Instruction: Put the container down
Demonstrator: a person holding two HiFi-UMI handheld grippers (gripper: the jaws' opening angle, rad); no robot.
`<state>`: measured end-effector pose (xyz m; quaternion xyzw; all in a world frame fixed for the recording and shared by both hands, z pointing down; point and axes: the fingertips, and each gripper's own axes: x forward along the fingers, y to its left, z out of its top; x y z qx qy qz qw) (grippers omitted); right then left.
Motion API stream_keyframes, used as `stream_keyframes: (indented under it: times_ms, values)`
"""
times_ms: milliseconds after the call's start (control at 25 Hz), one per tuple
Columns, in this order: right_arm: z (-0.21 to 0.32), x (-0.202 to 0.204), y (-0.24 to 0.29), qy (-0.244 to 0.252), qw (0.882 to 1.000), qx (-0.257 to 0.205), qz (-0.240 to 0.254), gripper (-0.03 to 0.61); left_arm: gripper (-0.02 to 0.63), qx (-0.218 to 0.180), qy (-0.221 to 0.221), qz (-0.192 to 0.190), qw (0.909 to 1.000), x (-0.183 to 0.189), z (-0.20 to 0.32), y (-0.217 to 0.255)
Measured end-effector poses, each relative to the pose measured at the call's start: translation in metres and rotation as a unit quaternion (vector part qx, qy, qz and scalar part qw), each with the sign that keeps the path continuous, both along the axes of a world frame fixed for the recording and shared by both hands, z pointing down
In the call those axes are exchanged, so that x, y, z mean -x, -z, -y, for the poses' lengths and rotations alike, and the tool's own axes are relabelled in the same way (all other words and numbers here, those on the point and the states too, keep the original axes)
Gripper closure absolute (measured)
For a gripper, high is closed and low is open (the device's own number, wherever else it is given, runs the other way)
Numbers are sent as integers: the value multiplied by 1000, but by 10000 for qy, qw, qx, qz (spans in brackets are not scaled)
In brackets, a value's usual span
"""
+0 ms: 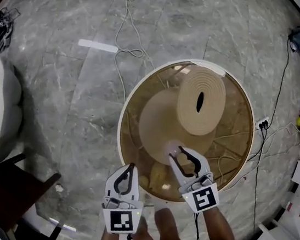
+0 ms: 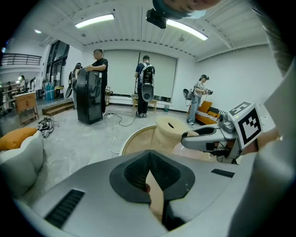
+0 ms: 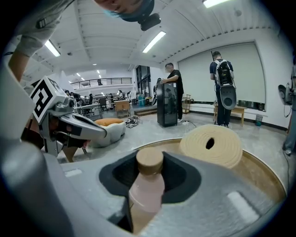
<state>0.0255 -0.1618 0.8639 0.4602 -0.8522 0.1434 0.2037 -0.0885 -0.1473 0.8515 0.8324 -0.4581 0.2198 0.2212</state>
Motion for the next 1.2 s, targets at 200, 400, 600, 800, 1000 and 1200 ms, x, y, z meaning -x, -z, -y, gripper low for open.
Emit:
stream_keyframes:
  times_ms: [200,400,600,800,1000,1200]
  values:
    - [-3,-2,-20,-20,9999,41,-98,448,595,83,-60,-3,9999,-3,-6,-17]
    - [-2,-3,-32,-48,10000,-13,-69,448,597,144,-43,14,9999,-4,-7,-30]
    - [-3,-5,-42,-27,9999,29,-125,448,595,170,-76,71,9998,-5,-9,-37]
    - [-4,-4,-43,-19,9999,-43,-97,448,595,211,-74,105,9997,-4,-11,-40]
    - [-4,-4,-43,1,9999,-125,-72,446,597,276,-80,105,9995,-7,-14,-44]
    - [-3,-5,-42,-42,9999,-140,-48,443,595,324,-89,95,9994,-9,-17,-46]
